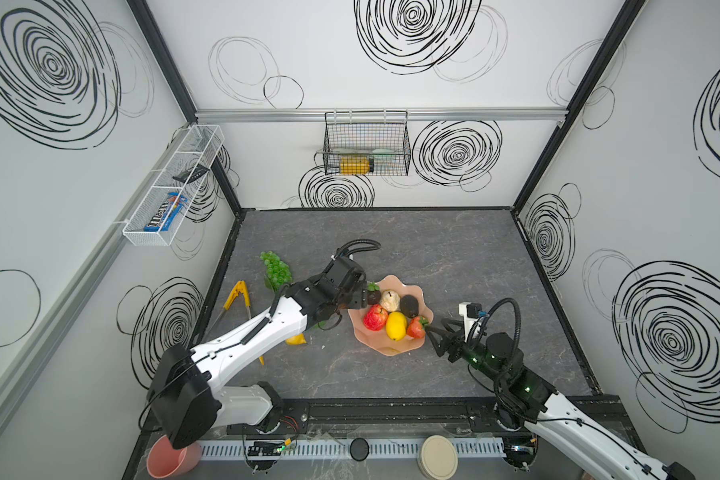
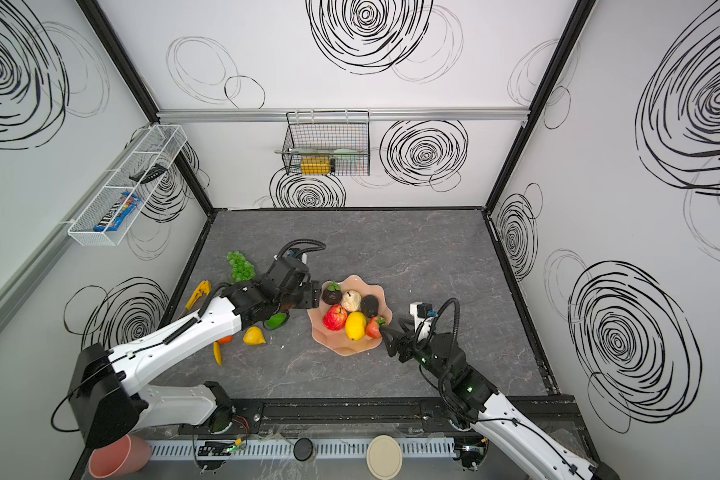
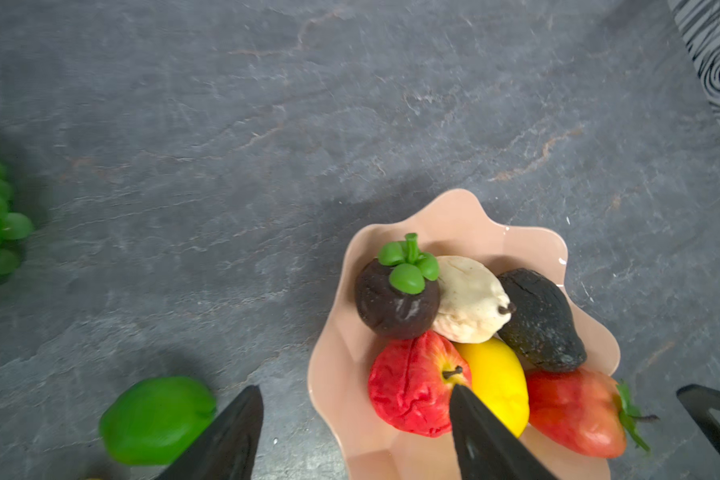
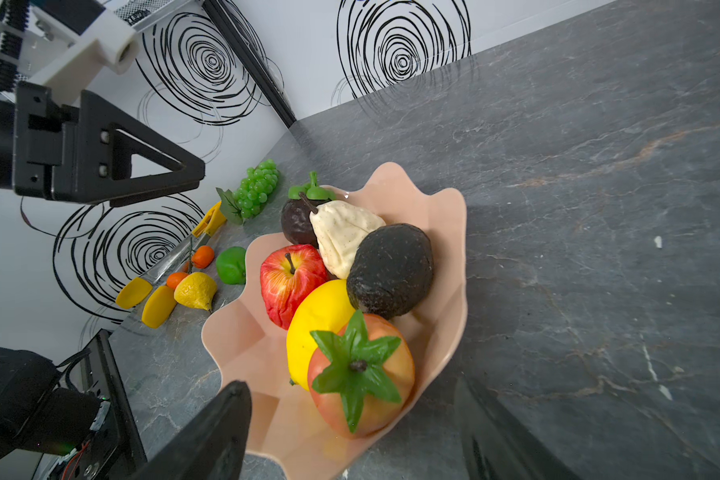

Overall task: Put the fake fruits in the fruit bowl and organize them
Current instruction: 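Move the left gripper to the green lime on the table and close on it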

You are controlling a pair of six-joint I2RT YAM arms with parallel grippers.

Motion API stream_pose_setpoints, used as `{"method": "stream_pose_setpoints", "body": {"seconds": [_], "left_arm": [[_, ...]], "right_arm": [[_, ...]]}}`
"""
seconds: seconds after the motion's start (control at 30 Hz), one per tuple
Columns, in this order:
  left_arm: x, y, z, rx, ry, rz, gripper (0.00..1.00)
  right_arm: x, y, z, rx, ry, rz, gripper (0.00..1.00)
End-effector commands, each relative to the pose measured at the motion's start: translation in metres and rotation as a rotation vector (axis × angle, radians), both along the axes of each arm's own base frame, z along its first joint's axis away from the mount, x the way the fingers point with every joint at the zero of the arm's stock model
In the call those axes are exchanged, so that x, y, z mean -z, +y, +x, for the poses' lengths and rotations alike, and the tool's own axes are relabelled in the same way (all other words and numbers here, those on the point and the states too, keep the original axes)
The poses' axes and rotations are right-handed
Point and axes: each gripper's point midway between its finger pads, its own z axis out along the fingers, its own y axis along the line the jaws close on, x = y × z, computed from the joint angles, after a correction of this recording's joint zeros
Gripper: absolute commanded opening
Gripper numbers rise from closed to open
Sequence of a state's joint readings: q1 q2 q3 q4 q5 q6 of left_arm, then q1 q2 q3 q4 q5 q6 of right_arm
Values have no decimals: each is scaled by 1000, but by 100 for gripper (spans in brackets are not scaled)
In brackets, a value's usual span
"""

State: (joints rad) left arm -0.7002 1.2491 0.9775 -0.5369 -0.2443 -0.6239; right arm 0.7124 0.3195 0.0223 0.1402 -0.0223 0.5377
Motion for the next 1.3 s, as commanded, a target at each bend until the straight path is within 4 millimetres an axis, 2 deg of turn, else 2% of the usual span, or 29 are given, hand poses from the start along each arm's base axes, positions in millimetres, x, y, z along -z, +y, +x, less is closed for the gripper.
{"method": "stream_pose_setpoints", "body": {"seconds": [0.0,0.1,0.23,0.43,0.5,0.67,0.87,0.97,1.27], "left_arm": [[12,48,-16,-175,11,53,76],[10,71,-29,-272,-51,54,82],[31,85,-39,-352,-16,-36,86],[74,92,-38,-384,83,-128,86],[82,90,-36,-375,99,-141,86],[91,83,-29,-352,115,-146,86],[105,90,-23,-372,142,-146,86],[109,95,-20,-380,147,-143,89],[127,92,-12,-367,183,-176,89]], "right_arm": [[-1,-2,0,5,-4,11,81],[-2,-2,-1,6,-9,17,81],[-3,-3,-1,8,-11,20,81],[-3,-3,0,9,-10,19,81],[-3,-3,0,11,-11,19,81],[-2,-3,0,11,-9,18,81],[-1,-3,1,15,-9,17,81],[-1,-3,1,14,-11,16,81],[1,-3,2,15,-3,7,81]]}}
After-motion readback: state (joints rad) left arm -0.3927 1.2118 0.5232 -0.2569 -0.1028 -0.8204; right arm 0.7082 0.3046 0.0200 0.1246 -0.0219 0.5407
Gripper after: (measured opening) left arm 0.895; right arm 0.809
